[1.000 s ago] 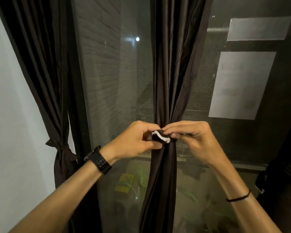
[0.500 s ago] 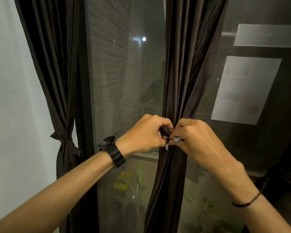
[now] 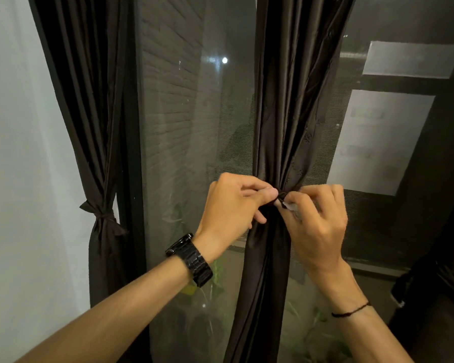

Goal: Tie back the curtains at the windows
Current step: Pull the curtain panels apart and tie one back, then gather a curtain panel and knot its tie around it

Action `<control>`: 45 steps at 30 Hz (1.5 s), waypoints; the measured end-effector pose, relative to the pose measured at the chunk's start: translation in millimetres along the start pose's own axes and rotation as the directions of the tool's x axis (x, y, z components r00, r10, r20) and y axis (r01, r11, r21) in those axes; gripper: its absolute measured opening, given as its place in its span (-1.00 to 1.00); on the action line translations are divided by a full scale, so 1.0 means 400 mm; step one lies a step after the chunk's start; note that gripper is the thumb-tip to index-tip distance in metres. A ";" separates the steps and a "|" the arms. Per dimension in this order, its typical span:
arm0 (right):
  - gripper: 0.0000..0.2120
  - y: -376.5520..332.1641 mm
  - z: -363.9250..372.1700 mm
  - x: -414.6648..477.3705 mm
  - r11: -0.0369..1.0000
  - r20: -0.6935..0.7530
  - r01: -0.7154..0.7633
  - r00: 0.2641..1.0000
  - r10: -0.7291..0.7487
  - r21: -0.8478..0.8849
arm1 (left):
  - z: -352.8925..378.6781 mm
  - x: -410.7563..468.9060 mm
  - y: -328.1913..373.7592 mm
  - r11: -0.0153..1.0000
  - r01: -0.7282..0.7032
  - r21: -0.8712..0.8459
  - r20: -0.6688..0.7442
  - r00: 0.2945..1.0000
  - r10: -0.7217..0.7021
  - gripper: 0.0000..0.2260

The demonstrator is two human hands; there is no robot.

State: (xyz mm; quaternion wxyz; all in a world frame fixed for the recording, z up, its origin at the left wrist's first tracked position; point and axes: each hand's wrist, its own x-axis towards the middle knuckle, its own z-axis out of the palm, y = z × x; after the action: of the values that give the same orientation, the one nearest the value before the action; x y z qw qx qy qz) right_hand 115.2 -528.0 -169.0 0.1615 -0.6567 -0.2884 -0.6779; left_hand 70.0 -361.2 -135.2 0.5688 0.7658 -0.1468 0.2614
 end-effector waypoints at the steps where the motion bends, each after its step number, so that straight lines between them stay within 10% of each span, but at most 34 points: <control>1: -0.80 0.002 0.001 -0.003 0.999 -0.008 0.022 1.000 -0.022 -0.036 | 0.000 0.004 -0.003 1.000 -0.002 0.005 -0.026 1.000 0.003 -0.96; 11: -0.87 0.003 -0.002 -0.045 1.000 0.107 -0.009 0.994 0.006 0.026 | -0.023 0.009 -0.048 0.810 -0.376 0.450 -0.229 0.828 0.512 -0.92; 17: -0.77 0.016 0.018 -0.122 0.998 0.229 -0.029 0.972 0.043 -0.063 | -0.085 0.035 -0.174 0.848 -0.211 0.486 -0.329 0.855 0.401 -0.89; 27: -0.39 -0.004 0.011 0.015 0.964 0.457 -0.055 0.872 0.172 -0.258 | -0.040 0.045 -0.095 0.279 -0.491 0.826 0.196 0.712 0.674 -0.59; 45: -0.28 0.334 -0.299 0.158 0.725 0.289 -0.120 0.863 0.413 -0.678 | 0.337 0.207 0.156 0.268 -0.609 0.747 0.313 0.677 0.666 -0.37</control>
State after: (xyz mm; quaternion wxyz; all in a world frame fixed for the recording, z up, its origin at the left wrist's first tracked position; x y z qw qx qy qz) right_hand 94.4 -694.4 -79.4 -0.0396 -0.8369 0.0322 -0.5450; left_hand 136.6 -502.3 -67.8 0.0052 0.8001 -0.2871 0.5267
